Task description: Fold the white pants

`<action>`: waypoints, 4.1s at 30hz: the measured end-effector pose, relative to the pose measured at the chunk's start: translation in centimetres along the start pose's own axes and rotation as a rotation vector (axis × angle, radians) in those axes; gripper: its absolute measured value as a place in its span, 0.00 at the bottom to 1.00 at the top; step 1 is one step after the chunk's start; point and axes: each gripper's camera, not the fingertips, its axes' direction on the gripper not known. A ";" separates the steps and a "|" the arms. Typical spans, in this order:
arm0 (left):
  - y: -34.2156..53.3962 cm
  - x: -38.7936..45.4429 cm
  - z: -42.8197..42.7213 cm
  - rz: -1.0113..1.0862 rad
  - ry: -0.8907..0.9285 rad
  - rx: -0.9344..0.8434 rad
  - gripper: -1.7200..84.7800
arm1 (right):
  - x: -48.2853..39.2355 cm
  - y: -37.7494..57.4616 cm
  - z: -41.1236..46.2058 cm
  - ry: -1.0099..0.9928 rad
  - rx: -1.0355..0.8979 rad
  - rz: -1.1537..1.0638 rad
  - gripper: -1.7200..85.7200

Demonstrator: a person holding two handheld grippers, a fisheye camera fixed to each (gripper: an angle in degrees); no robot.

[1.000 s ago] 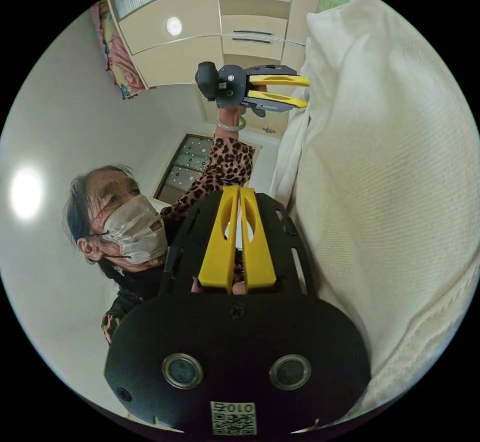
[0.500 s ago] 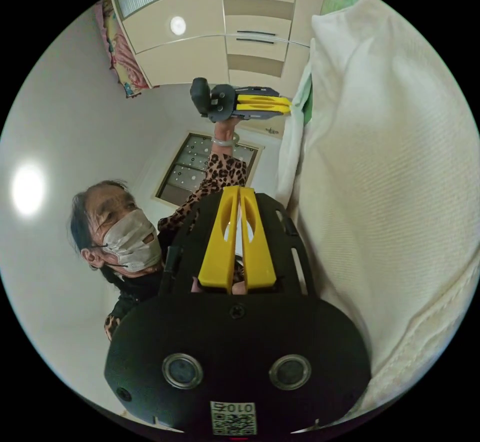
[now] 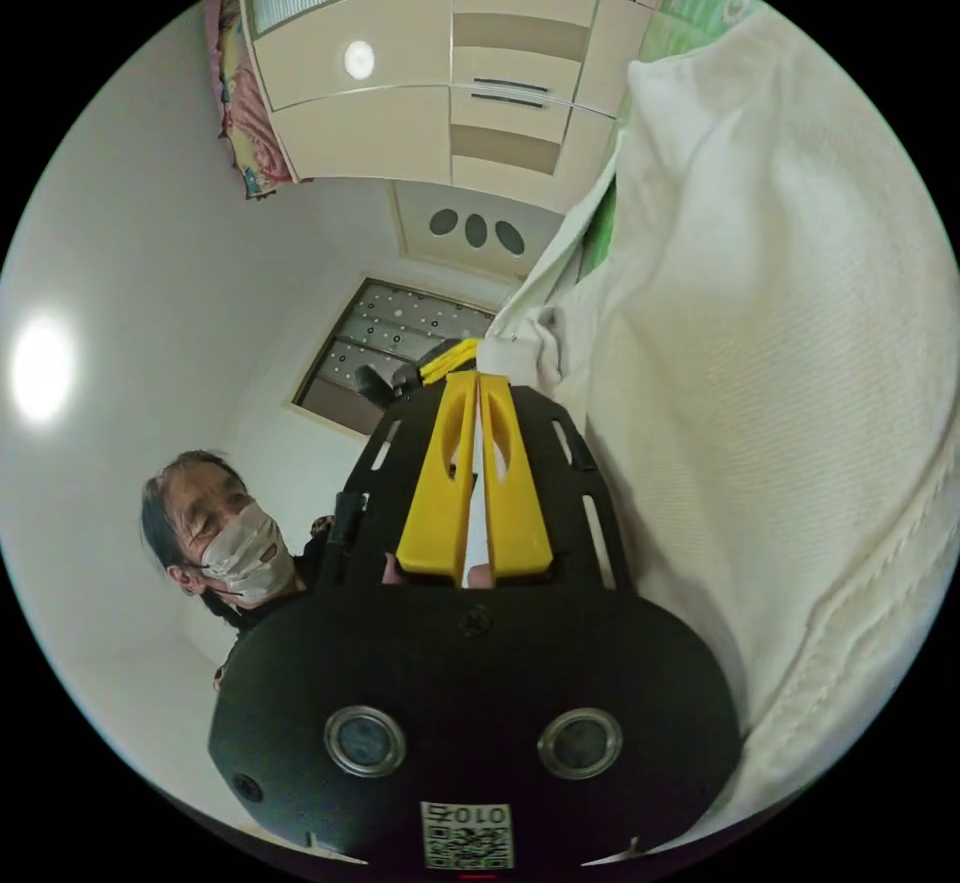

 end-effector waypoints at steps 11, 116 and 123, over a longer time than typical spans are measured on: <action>16.1 11.1 -4.6 -0.249 -0.126 0.079 0.02 | -16.8 8.7 16.6 0.849 -0.380 -0.387 0.19; 9.6 19.8 5.7 -0.767 0.907 0.448 0.02 | 28.6 12.9 -42.7 0.614 0.728 0.029 0.07; 15.8 18.6 5.6 -0.957 0.744 0.494 0.02 | 26.3 3.4 -26.7 0.351 0.161 -0.059 0.09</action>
